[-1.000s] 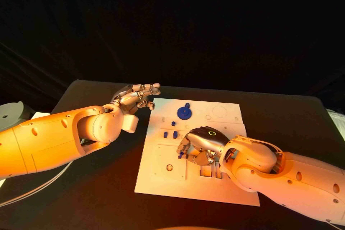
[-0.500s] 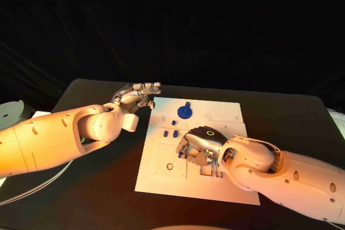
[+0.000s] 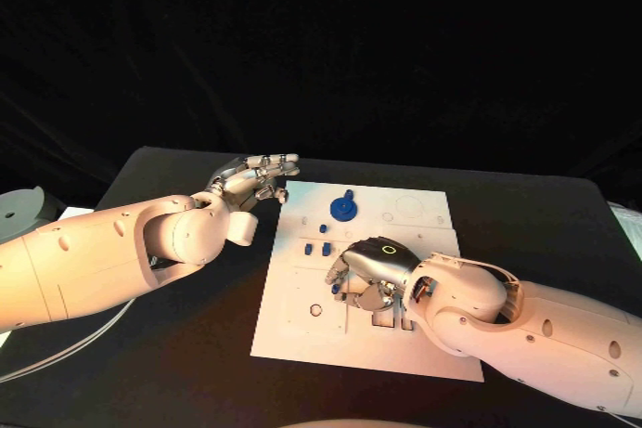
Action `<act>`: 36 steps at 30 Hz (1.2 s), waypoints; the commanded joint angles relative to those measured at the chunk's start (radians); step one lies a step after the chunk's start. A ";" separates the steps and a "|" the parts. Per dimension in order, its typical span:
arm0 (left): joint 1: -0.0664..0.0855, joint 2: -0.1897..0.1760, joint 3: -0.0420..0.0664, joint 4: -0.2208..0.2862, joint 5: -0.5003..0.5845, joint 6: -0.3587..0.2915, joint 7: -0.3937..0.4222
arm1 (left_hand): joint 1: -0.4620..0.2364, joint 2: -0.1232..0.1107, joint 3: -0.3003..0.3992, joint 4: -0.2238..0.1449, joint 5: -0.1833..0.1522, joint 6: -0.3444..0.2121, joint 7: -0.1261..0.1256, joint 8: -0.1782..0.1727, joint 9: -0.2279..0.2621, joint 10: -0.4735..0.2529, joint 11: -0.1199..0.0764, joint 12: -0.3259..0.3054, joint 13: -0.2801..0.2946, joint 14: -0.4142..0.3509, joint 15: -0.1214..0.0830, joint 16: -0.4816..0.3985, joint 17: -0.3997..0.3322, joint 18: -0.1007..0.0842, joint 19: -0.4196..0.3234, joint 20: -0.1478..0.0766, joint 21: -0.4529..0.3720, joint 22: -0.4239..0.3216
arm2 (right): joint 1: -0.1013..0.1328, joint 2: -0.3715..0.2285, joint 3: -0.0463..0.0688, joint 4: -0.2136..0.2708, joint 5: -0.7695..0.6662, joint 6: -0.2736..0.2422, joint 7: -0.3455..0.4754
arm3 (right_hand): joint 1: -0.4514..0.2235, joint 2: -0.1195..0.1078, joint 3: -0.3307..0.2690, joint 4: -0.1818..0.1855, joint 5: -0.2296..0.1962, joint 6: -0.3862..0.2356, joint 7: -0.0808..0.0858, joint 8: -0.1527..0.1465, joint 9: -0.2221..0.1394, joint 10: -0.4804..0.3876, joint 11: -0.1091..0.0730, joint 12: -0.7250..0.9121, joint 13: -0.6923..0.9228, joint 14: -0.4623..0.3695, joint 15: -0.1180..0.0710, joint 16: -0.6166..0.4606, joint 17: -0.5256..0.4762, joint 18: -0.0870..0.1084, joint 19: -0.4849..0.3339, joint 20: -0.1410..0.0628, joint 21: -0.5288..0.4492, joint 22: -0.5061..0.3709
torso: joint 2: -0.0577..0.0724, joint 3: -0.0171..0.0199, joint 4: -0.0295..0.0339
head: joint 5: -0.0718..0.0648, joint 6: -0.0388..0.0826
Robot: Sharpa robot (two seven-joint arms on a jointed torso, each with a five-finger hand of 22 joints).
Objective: Assemble the parts on the task board
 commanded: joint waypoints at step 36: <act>0.000 0.002 0.000 -0.001 0.004 0.032 -0.007 | -0.003 0.008 -0.001 -0.006 0.002 -0.004 0.000 -0.002 0.002 -0.010 0.000 0.007 0.003 -0.004 0.002 0.000 -0.005 0.008 -0.006 0.005 -0.007 -0.003 | 0.096 -0.277 0.027 0.093 0.021 0.004 -0.080 | 0.019 0.001 -0.112 -0.008 -0.006 -0.085 -0.013 0.000 -0.006 -0.061 -0.002 0.012 -0.001 0.043 0.008 -0.031 -0.037 0.013 -0.003 0.007 -0.018 -0.018 | 0.000 0.0012 -0.0020 | -0.051 0.033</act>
